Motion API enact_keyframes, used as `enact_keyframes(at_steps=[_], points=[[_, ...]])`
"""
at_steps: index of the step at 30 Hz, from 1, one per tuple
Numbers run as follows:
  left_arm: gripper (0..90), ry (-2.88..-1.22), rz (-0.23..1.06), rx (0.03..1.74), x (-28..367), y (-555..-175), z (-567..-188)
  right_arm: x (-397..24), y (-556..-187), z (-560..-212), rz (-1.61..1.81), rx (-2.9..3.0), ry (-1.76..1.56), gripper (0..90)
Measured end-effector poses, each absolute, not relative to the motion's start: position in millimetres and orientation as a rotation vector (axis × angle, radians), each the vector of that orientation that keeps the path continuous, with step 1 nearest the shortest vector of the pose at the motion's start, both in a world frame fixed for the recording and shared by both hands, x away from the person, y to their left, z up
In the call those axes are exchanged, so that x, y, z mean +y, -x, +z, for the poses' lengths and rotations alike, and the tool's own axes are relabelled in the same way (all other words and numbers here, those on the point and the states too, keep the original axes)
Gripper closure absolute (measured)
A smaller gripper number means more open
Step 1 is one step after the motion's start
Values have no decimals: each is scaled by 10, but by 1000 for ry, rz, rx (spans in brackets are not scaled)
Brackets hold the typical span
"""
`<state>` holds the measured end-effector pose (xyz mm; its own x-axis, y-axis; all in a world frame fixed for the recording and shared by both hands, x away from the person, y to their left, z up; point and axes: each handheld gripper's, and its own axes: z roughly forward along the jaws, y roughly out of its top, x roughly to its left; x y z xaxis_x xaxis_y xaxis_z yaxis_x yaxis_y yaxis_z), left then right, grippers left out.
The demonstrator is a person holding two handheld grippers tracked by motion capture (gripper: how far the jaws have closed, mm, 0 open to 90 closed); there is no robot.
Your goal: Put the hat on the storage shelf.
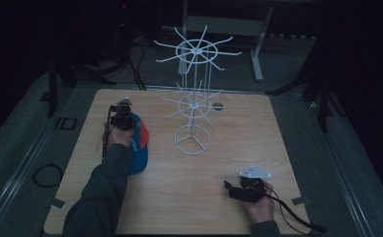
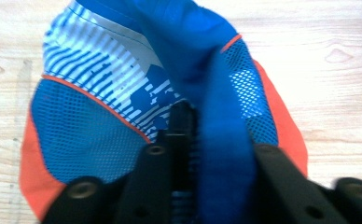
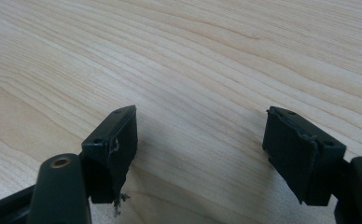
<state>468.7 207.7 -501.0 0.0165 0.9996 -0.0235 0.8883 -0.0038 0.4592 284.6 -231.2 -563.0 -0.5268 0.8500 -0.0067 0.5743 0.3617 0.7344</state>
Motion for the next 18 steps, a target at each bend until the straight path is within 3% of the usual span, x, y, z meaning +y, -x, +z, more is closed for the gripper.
enact_keyframes(at_steps=[4,18], points=[[878,-1946,476,1860,2114,-4565,-4888,-2312,-2846,-5630,976,2242,-1244,261],[886,-1881,545,1632,2205,-4203,-4532,-2312,-2846,-5630,976,2242,-1244,261]])
